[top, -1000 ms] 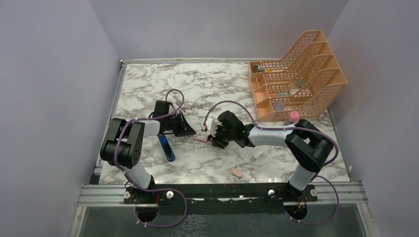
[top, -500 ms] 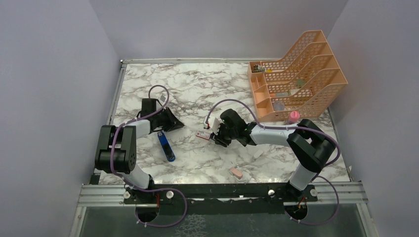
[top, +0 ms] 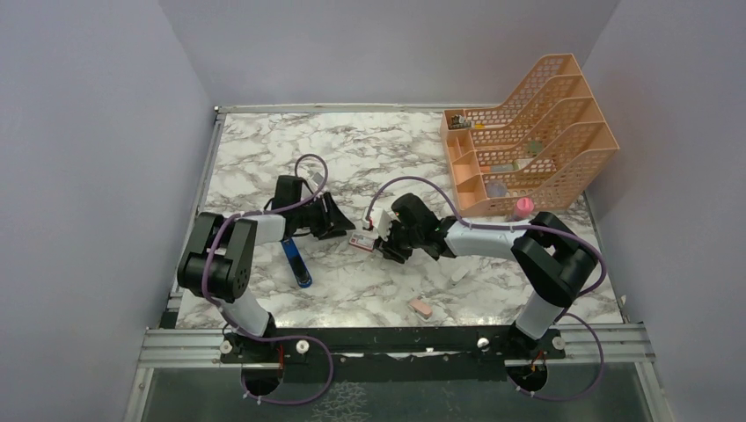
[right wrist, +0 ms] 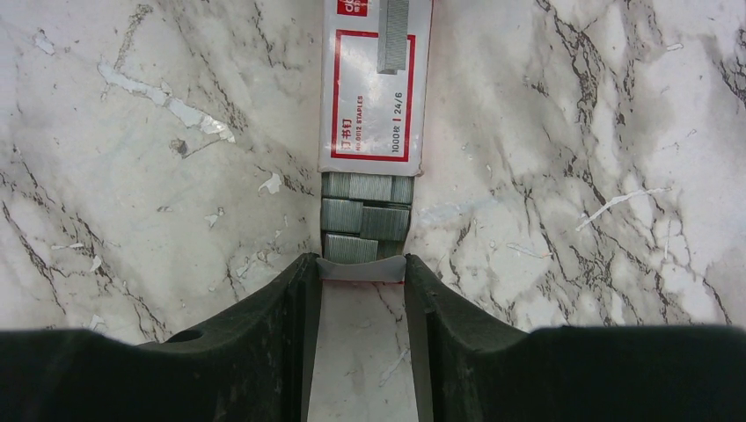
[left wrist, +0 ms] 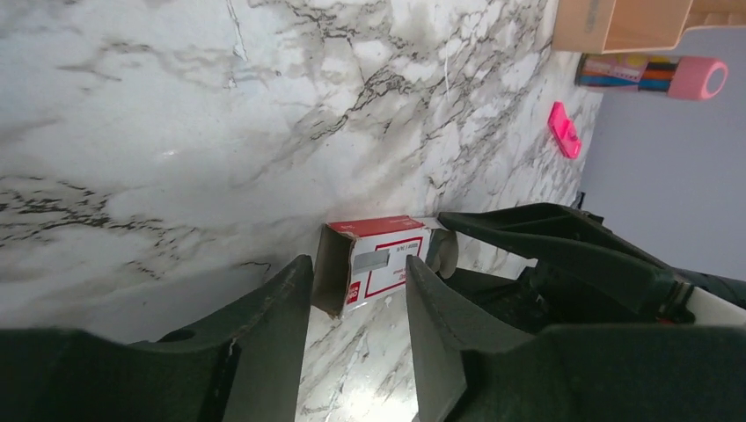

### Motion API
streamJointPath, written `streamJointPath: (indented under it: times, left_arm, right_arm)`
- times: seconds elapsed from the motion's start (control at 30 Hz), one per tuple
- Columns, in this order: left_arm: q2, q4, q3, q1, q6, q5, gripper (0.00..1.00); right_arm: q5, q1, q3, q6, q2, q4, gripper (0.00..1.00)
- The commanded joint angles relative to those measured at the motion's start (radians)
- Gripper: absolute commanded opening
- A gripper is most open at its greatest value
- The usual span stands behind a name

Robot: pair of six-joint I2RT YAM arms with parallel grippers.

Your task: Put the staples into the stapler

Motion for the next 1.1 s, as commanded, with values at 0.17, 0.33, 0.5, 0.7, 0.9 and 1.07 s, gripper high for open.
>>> streamJointPath:
  times: [0.17, 0.33, 0.5, 0.7, 0.9, 1.07]
  left_arm:
    - [0.074, 0.046, 0.015, -0.05, 0.003, 0.049, 0.34]
    - [0.062, 0.014, 0.016, -0.054, 0.018, 0.034, 0.16]
    - [0.06, -0.009, 0.022, -0.054, 0.048, 0.019, 0.0]
    - [0.048, -0.036, 0.008, -0.035, 0.066, -0.032, 0.0]
    - [-0.021, -0.07, 0.004, 0.04, 0.067, -0.051, 0.0]
    - [-0.065, -0.11, 0.009, 0.075, 0.078, -0.075, 0.0]
  right_arm:
    - [-0.043, -0.005, 0.025, 0.001, 0.017, -0.03, 0.43]
    - [-0.038, -0.004, 0.024, 0.001, 0.02, -0.029, 0.42]
    - [-0.029, -0.004, 0.021, -0.001, 0.018, -0.025, 0.42]
    - [-0.009, -0.007, 0.001, -0.012, -0.007, -0.012, 0.41]
    - [-0.013, -0.021, -0.008, 0.009, -0.014, -0.002, 0.41]
    - [-0.016, -0.024, -0.006, 0.026, -0.014, -0.001, 0.4]
